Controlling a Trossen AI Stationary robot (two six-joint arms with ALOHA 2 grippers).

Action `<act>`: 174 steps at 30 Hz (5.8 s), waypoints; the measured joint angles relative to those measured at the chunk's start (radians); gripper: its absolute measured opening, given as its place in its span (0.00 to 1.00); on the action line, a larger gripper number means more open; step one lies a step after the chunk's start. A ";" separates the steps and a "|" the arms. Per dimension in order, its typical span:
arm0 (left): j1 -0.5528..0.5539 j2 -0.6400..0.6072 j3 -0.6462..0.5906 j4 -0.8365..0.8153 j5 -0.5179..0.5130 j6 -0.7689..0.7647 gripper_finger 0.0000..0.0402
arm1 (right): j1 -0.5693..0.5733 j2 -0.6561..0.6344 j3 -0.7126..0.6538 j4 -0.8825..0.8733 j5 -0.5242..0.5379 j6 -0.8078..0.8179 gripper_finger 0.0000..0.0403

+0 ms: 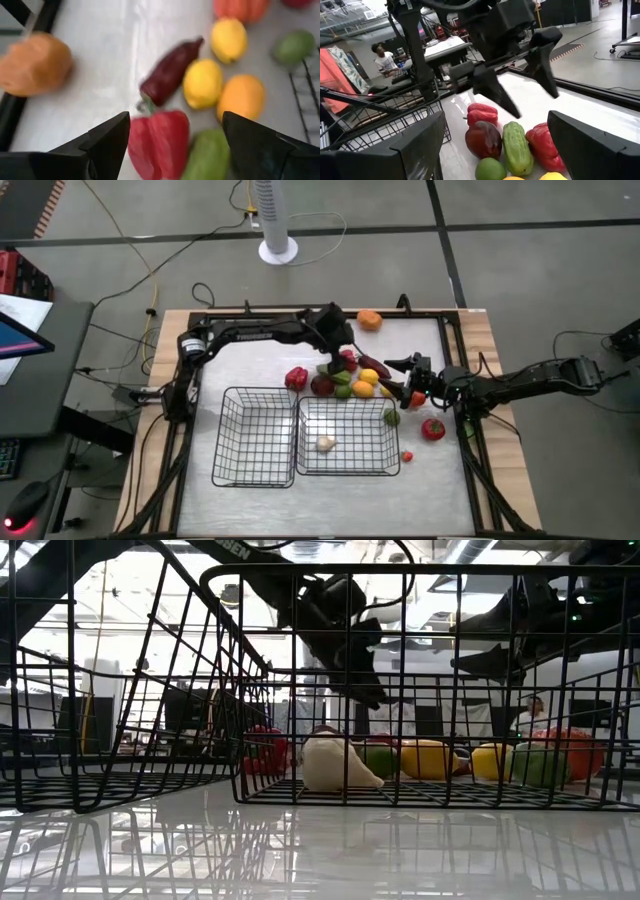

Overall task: Sort produce into baskets
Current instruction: Put the top red bell pepper into the right wire basket, then put the red bell pepper into the right wire basket

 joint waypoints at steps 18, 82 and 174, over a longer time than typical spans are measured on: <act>-0.015 0.112 0.012 0.111 -0.045 0.032 0.76 | 0.003 0.001 0.000 0.016 0.000 -0.002 0.94; -0.015 0.181 0.163 -0.250 -0.285 0.058 0.94 | 0.001 0.002 0.000 0.029 0.001 0.006 0.94; -0.393 -0.025 0.515 -1.096 -0.286 -0.021 0.86 | 0.001 -0.020 0.000 0.022 0.036 -0.043 0.94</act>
